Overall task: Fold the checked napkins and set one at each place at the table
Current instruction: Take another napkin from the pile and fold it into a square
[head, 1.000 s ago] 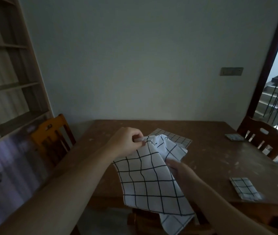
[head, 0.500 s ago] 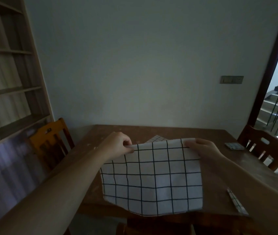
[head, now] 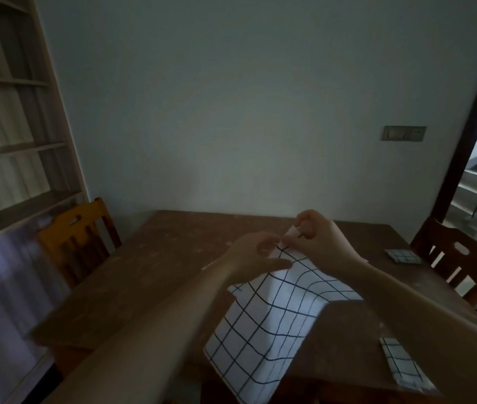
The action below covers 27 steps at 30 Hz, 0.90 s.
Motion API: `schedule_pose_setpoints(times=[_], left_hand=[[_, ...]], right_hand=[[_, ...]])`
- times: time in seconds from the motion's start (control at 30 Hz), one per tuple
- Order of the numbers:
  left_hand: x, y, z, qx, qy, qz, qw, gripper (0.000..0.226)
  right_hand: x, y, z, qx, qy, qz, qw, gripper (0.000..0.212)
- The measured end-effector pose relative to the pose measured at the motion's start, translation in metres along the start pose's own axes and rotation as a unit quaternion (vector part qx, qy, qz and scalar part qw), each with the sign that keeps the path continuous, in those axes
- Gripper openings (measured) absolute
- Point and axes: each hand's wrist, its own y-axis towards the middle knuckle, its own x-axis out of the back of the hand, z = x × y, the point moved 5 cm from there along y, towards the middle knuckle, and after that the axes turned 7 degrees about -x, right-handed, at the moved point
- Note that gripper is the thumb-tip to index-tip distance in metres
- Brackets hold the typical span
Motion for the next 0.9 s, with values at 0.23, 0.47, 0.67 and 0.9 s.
schedule_pose_setpoints(times=[0.23,0.47,0.67,0.9], left_hand=[[-0.010,0.024,-0.014,-0.012,-0.108,-0.099,0.989,0.008],[0.009,0.016,0.003,0.055,-0.199,-0.151,0.967,0.007],[0.025,0.012,0.016,0.073,-0.251,-0.153,0.953,0.009],[0.049,0.008,0.041,0.109,-0.351,-0.206,0.907,0.018]], right_hand=[[0.049,0.018,-0.032,0.029,-0.093,0.047,0.994,0.073],[0.064,0.029,-0.088,-0.056,-0.101,0.147,0.982,0.026],[0.060,0.040,-0.076,-0.055,-0.046,0.097,0.993,0.008],[0.055,0.045,-0.061,-0.058,0.029,0.061,0.996,0.012]])
